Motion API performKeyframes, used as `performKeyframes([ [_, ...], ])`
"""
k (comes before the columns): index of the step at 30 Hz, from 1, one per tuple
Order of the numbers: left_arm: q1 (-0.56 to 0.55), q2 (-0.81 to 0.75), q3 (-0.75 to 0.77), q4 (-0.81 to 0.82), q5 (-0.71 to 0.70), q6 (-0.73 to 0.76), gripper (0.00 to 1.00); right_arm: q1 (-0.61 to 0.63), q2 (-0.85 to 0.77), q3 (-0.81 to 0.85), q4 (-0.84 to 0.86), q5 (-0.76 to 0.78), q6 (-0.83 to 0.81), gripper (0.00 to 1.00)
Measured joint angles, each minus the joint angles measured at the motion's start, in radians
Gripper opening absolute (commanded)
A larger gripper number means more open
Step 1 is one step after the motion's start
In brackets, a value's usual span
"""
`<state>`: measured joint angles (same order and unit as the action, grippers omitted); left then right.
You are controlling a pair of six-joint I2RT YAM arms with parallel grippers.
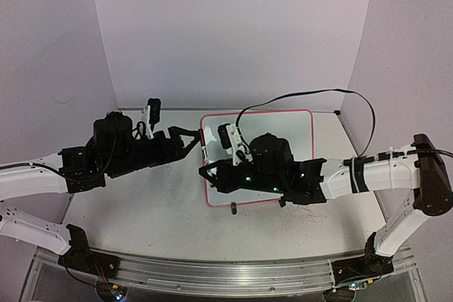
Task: Write a sentence on the whiteboard
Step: Pass from the left arm to the right, then pass from the right arm to the left
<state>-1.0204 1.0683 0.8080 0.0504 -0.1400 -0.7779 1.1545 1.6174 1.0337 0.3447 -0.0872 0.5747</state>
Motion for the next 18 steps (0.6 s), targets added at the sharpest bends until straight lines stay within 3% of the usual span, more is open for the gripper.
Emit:
performKeyframes([
  [6, 0.002, 0.071, 0.099, -0.067, 0.127, 0.007, 0.87, 0.000, -0.031, -0.002, -0.075, -0.013, -0.120, 0.00],
  [12, 0.006, 0.097, 0.160, -0.152, 0.175, 0.020, 0.68, 0.000, -0.049, -0.006, -0.144, -0.022, -0.198, 0.00],
  [18, 0.013, 0.099, 0.177, -0.229, 0.174, 0.015, 0.58, 0.000, -0.090, -0.020, -0.155, -0.039, -0.232, 0.00],
])
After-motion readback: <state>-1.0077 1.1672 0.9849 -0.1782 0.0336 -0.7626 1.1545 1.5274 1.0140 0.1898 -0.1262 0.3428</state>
